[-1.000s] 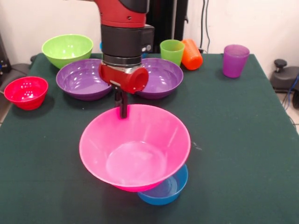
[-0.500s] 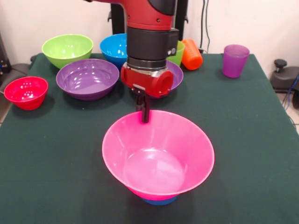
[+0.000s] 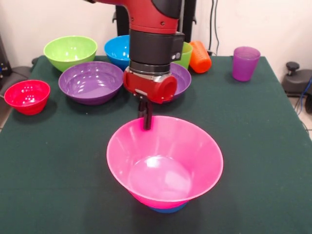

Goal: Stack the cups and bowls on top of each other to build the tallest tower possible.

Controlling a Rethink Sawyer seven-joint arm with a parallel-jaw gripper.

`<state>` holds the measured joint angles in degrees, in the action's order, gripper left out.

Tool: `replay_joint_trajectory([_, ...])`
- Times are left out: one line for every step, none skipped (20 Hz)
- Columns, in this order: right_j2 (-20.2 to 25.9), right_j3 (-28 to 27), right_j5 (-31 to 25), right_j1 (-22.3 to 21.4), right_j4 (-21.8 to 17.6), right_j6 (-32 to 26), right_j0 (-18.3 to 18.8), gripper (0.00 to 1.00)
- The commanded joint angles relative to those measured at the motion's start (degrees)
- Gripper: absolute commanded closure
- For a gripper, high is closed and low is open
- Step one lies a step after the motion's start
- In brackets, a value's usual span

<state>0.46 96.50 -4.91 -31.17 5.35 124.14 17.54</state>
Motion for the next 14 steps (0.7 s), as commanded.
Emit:
replay_joint_trajectory([1.16,5.42,-3.51,4.28,-5.62,0.59,3.60,1.00])
replay_joint_trajectory([1.84,6.05,-3.79,3.97,-6.16,-0.10,4.67,1.00])
replay_joint_trajectory([2.55,6.42,-4.35,3.69,-6.41,-0.54,5.52,1.00])
replay_joint_trajectory([3.42,7.13,-5.30,3.24,-6.67,-1.08,6.56,1.00])
replay_joint_trajectory([3.29,7.39,-5.31,2.93,-6.99,-1.00,6.61,1.00])
replay_joint_trajectory([3.94,8.01,-5.86,2.39,-7.42,-1.43,7.35,1.00])
replay_joint_trajectory([4.27,8.12,-6.28,2.07,-7.60,-1.54,7.67,1.00])
replay_joint_trajectory([5.29,8.54,-6.91,1.77,-7.66,-1.76,8.44,1.00])
replay_joint_trajectory([5.93,8.80,-6.95,1.73,-7.82,-1.73,8.88,1.00])
replay_joint_trajectory([7.10,9.01,-7.04,1.86,-7.90,-1.83,9.62,1.00])
replay_joint_trajectory([8.27,9.22,-7.13,1.98,-7.98,-1.92,10.36,1.00])
replay_joint_trajectory([9.39,9.27,-6.88,2.27,-7.96,-1.77,10.89,1.00])
replay_joint_trajectory([10.15,9.35,-6.49,2.53,-8.01,-1.53,11.26,1.00])
replay_joint_trajectory([11.26,9.50,-5.81,2.91,-7.97,-1.13,11.75,1.00])
